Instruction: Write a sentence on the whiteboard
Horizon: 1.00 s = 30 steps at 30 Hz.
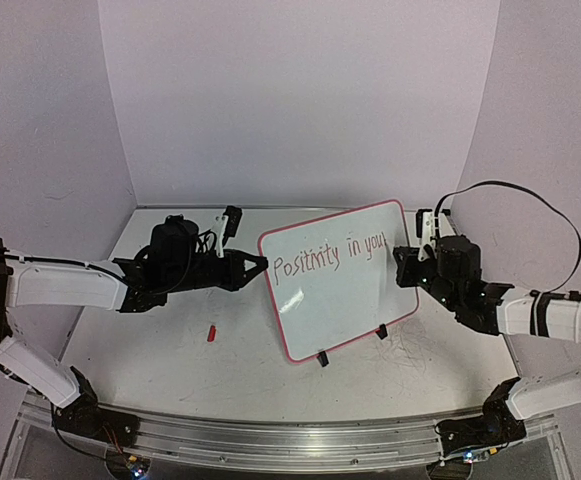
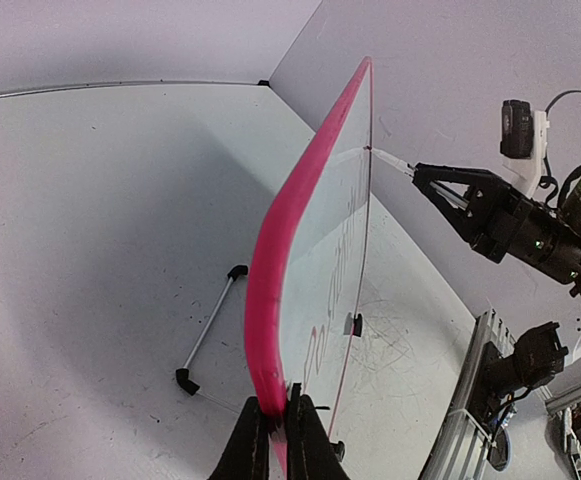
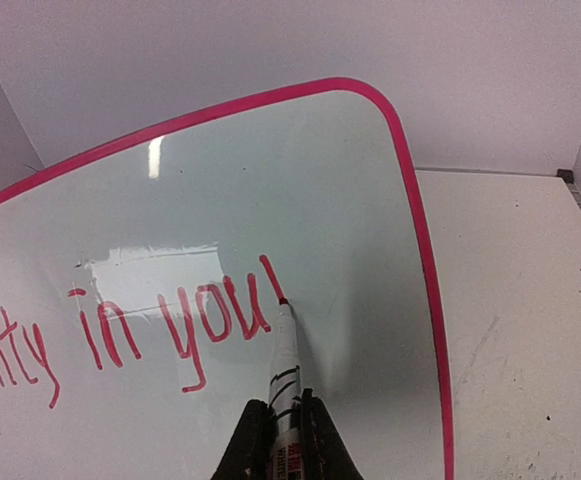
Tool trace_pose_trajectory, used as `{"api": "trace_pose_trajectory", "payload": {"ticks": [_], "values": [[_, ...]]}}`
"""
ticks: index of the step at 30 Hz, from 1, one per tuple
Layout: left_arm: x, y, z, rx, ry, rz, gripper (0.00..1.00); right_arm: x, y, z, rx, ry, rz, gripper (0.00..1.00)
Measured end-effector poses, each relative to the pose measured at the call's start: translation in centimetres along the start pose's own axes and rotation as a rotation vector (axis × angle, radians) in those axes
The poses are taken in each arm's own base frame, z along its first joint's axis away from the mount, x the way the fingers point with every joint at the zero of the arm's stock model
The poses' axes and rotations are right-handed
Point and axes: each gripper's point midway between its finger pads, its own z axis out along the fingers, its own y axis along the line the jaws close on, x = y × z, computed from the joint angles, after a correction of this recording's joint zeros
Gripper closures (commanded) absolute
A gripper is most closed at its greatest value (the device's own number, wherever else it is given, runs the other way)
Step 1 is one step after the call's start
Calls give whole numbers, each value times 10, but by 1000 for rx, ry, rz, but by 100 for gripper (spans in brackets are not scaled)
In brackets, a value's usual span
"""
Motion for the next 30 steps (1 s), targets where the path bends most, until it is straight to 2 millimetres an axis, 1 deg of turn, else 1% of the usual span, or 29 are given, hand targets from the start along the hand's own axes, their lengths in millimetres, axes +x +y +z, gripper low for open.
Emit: {"api": "trace_pose_trajectory", "payload": {"ticks": [12, 22, 30], "values": [[0, -1, 0, 1, 0, 1, 100, -9, -1, 3, 18, -26, 0, 100], [0, -1, 0, 1, 0, 1, 100, -11, -2, 8, 36, -31, 2, 100], [0, -1, -1, 1, 0, 1, 100, -13, -1, 7, 34, -32, 11, 100]]}}
